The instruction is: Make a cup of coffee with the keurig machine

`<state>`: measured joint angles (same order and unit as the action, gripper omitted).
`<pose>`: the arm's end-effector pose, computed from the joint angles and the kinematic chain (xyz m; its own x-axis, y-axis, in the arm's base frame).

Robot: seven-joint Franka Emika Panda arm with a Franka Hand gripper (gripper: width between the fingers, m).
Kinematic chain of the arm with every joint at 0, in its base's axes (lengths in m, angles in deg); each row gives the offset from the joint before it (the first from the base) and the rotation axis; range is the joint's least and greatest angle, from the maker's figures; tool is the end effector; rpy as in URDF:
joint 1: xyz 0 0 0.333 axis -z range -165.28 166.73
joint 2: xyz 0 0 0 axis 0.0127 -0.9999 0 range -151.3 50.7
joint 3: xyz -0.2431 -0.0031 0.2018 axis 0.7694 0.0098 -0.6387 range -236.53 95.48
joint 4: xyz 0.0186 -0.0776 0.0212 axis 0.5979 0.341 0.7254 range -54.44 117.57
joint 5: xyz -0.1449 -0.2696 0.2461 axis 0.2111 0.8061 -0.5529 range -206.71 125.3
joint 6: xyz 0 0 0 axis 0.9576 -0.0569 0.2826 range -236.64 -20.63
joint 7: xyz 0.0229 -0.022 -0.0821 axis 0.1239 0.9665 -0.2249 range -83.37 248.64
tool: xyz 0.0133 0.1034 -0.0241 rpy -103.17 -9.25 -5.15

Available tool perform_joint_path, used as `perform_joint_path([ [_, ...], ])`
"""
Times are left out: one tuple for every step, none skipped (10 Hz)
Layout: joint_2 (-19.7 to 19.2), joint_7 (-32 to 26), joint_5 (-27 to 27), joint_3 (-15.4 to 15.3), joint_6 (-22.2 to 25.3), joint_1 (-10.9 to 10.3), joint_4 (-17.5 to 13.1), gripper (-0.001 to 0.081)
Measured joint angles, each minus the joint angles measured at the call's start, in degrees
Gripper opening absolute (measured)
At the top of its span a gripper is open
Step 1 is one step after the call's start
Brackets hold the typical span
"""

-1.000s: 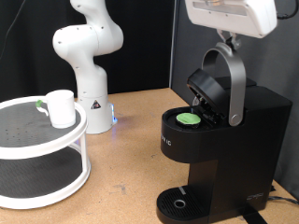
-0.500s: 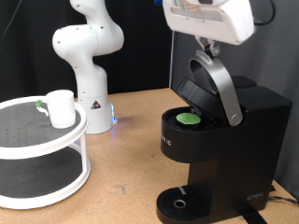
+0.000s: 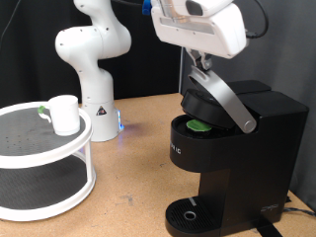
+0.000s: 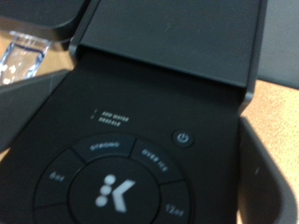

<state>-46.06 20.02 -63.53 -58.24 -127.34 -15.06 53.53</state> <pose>0.5335 0.0609 0.5113 0.5138 0.7984 0.3139 0.8571 -0.4617 -0.2287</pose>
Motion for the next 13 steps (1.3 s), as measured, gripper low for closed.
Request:
perform_joint_path([
  [0.3,-0.6,0.2,0.2,0.0,0.3,0.5,0.0000],
  [0.6,-1.3,0.6,0.6,0.0,0.4,1.1,0.0000],
  [0.8,-1.8,1.3,0.9,0.0,0.7,1.5,0.0000],
  [0.8,-2.1,2.0,1.1,0.0,1.0,1.9,0.0000],
  [0.8,-2.2,2.8,1.3,-0.1,1.2,2.4,0.0000],
  [0.7,-1.9,3.8,1.3,-0.5,1.4,3.1,0.0000],
  [0.3,-1.1,4.5,1.3,-1.0,1.6,3.6,0.0000],
  [-0.1,-0.5,4.6,1.3,-1.4,1.6,3.8,0.0000],
  [-0.4,-0.3,4.2,1.4,-1.6,1.6,3.8,0.0000],
  [-0.5,-0.3,3.1,1.4,-1.6,1.6,3.7,0.0000],
  [-0.5,-0.6,0.5,1.5,-1.4,1.6,3.3,0.0000],
  [-0.5,-1.4,-2.7,1.6,-0.1,1.6,2.3,0.0000],
  [-0.4,-2.0,-5.6,1.6,2.0,1.6,0.8,0.0000],
])
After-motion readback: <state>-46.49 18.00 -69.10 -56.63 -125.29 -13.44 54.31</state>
